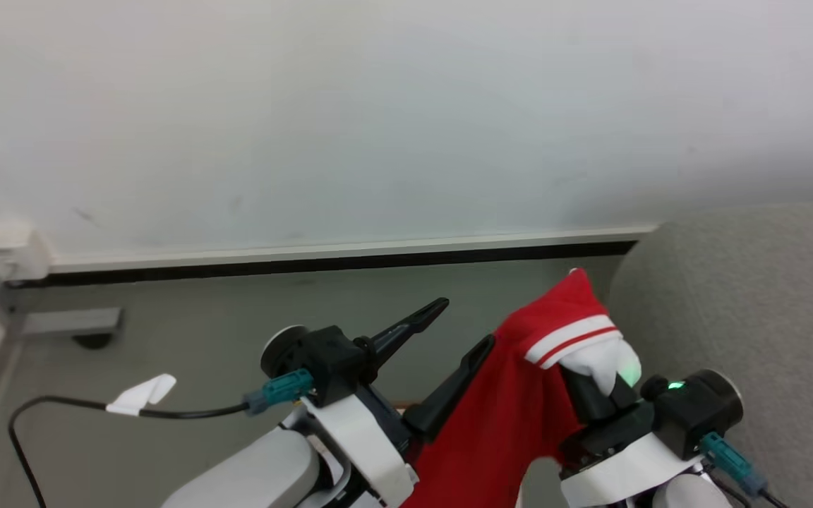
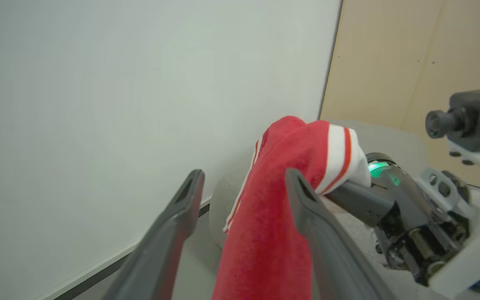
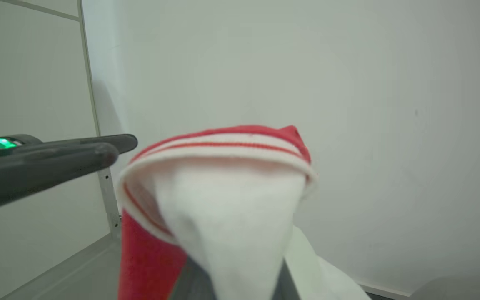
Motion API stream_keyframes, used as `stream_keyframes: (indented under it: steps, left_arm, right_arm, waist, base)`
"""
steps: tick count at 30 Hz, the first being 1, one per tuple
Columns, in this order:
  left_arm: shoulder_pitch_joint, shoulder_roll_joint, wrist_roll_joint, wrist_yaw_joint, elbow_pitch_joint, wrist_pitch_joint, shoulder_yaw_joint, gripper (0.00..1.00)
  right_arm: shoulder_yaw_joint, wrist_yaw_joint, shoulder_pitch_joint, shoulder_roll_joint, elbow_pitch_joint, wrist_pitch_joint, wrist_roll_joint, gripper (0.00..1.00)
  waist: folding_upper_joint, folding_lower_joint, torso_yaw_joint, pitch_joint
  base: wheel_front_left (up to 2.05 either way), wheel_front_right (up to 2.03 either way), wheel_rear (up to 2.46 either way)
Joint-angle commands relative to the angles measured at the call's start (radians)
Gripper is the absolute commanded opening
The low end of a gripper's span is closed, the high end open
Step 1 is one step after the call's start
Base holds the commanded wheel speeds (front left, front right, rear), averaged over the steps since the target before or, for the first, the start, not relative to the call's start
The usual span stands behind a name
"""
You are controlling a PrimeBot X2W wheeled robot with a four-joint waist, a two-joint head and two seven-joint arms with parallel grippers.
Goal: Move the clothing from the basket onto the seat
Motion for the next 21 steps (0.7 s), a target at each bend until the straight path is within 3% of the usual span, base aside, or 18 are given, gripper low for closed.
stream_keyframes:
  steps: [1,14,21]
  left_arm:
    - [0.013,0.009,0.01,0.003,-0.01,-0.003,0.008,1.0]
    - [0.048,0.062,0.092,-0.024,-0.115,-0.011,0.029,1.0]
    - [0.066,0.08,0.115,-0.025,-0.124,-0.011,0.018,1.0]
  right_arm:
    - [-0.01,-0.002,0.001,-0.004,-0.016,-0.001,-0.014,0.0]
    - [-0.101,-0.002,0.057,-0.003,-0.19,-0.001,-0.072,0.0]
    - [-0.117,-0.002,0.093,-0.003,-0.255,-0.001,-0.054,0.0]
  waist:
    - [-0.0001,-0.0001,-0.063,0.019]
    - [-0.0001,-0.0001,-0.358,0.084]
    - [-0.0001,-0.0001,-0.464,0.105]
  base:
    - [0.0,0.0,0.0]
    - [0.0,0.0,0.0]
    - [0.0,0.0,0.0]
